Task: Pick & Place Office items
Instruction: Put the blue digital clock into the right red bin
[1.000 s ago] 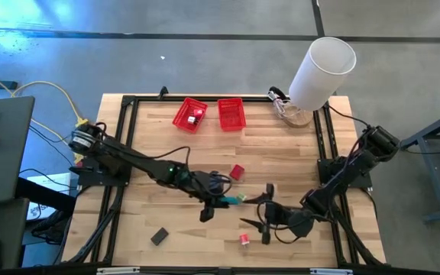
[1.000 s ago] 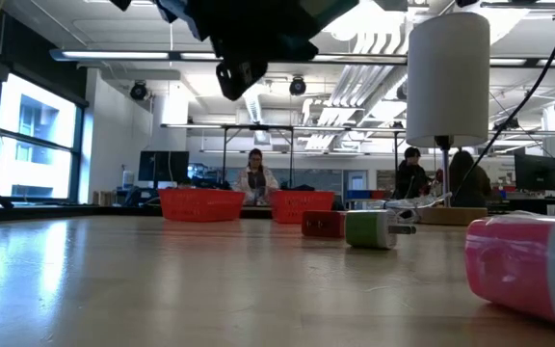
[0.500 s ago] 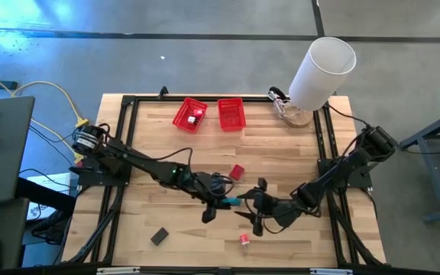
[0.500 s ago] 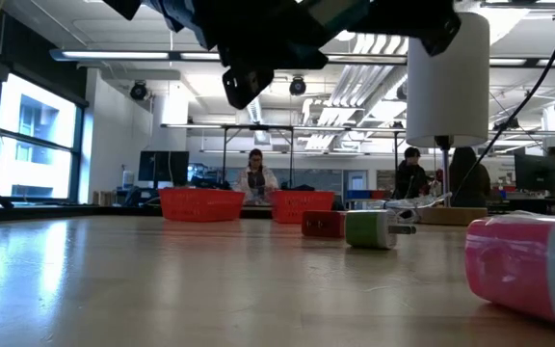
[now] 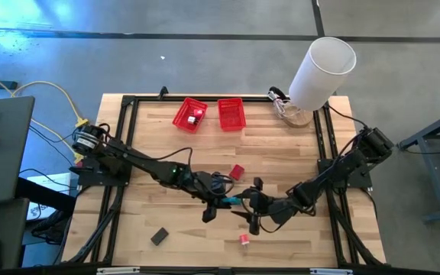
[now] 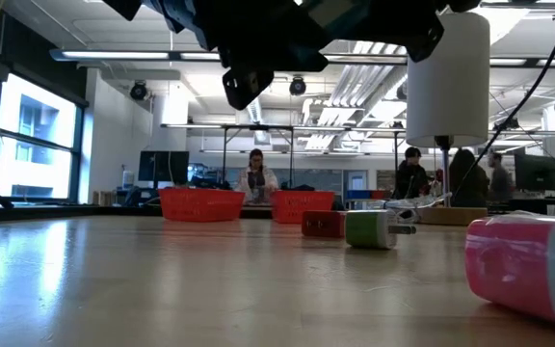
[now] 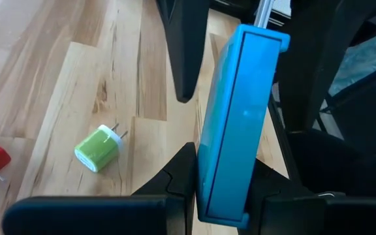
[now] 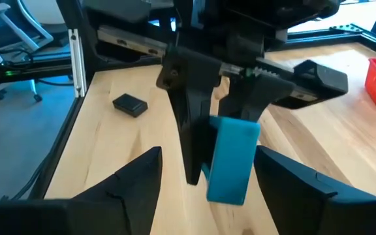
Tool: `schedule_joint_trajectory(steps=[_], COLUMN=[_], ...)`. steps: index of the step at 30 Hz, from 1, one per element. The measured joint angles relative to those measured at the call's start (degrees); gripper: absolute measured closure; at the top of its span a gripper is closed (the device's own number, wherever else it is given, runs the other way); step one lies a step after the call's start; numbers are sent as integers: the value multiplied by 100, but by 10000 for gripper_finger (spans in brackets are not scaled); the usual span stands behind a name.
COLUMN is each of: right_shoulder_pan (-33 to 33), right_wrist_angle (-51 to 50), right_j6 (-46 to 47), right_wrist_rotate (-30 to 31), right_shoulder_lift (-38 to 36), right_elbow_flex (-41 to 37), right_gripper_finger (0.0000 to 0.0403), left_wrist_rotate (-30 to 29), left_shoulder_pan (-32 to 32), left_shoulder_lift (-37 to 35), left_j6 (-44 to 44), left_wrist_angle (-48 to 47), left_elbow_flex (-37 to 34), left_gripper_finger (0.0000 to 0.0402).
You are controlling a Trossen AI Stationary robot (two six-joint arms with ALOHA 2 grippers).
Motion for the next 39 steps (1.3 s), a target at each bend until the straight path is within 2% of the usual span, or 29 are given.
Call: schedule_joint_trajectory(steps=[6, 17, 24, 39], right_shoulder_pan=[-38, -46, -121, -106], right_wrist_angle=[30, 38, -18, -212], right_j6=[-64, -217, -249, -326], right_wrist_rotate=[-31, 57, -186, -374], right_shoulder_lift=[0, 0, -2, -7], right_elbow_flex=[0, 0, -2, -2], right_gripper_finger=[216, 353, 353, 354], left_wrist_rotate=[0, -66, -146, -178], left_shoulder_pan=[0, -4, -7, -71], left_shoulder_lift=[0, 0, 0, -2], left_j6=[-1, -2, -2, 135], left_wrist_angle=[-27, -78, -116, -51], left_elbow_flex=[0, 2, 2, 9], left_gripper_finger=[344, 343, 341, 282])
